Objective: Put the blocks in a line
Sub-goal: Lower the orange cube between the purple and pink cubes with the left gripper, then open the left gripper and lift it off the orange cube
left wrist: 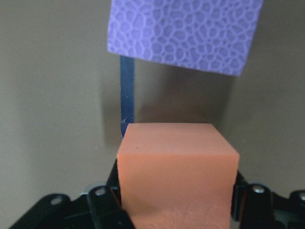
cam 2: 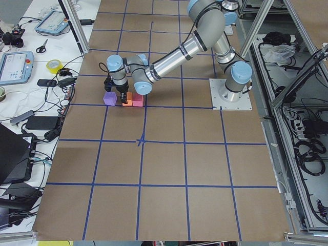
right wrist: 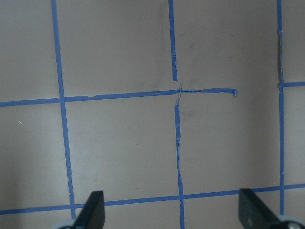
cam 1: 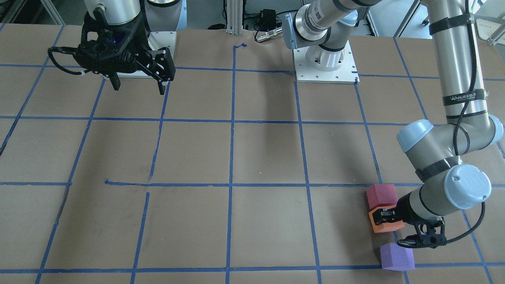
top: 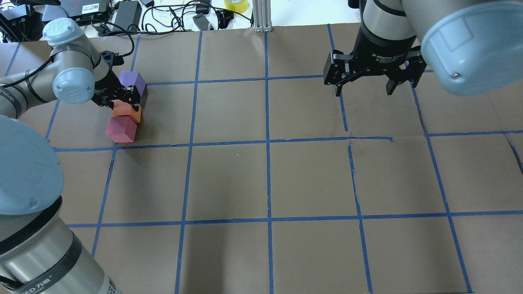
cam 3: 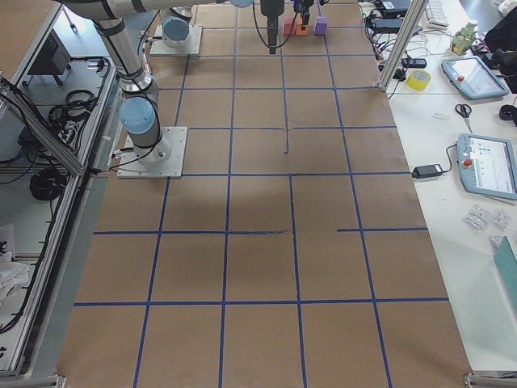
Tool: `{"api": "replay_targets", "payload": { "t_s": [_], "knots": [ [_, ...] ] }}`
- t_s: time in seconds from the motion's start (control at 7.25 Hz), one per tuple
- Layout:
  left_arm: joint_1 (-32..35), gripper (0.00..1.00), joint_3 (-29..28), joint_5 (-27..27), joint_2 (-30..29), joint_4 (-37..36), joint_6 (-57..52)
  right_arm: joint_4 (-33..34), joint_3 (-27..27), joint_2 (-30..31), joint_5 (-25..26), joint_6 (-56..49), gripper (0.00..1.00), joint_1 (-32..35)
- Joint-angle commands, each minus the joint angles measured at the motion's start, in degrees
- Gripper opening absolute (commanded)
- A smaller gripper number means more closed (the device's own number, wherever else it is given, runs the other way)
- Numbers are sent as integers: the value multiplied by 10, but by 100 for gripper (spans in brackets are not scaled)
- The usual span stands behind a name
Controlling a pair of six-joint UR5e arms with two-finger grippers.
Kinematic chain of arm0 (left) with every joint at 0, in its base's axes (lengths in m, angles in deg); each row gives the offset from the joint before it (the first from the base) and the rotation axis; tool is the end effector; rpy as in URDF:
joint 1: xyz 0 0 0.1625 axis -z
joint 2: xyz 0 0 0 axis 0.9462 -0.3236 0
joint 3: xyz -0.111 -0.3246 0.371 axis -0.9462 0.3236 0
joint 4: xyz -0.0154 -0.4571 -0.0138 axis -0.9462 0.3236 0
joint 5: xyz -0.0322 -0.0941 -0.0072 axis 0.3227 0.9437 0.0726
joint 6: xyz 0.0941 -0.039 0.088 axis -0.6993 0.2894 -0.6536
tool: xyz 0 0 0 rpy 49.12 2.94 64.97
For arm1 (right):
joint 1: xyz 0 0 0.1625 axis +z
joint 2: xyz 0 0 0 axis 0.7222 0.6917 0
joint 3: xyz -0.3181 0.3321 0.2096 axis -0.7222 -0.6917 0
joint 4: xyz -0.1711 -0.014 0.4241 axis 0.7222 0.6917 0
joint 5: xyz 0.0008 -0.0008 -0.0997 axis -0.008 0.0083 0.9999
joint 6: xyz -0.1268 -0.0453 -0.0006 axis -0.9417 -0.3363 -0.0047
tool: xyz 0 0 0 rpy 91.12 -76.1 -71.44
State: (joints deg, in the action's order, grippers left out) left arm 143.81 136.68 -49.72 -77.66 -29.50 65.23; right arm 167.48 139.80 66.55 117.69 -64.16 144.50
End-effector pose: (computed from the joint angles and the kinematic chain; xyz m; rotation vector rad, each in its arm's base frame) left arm 0.0992 -0.7613 0.2057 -0.0527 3.1332 0.0229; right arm 0.2006 -0.5123 0.5585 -0.0860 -3.0875 0.1110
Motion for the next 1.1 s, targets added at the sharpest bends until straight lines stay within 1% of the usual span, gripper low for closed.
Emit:
{"api": "replay_targets", "payload": {
  "t_s": [0.0,0.14,0.28,0.41,0.69,0.83,0.97],
  "knots": [
    [0,74,-1,-4,4,-27,-19,0,0,0,-1,0,100,0],
    [9,74,-1,-5,18,-25,-19,0,0,0,-1,0,100,0],
    [32,75,-2,-7,38,-17,-19,1,0,0,-1,0,100,0],
    [64,76,-3,-10,60,11,-12,1,0,-1,-1,0,100,0],
    [91,76,-11,-10,114,83,-11,1,0,-1,-1,0,100,0],
    [91,76,-32,-9,139,129,-12,1,0,0,-1,0,100,0],
    [92,76,-66,-10,165,203,-11,1,0,-1,-1,0,100,0]
  ]
}}
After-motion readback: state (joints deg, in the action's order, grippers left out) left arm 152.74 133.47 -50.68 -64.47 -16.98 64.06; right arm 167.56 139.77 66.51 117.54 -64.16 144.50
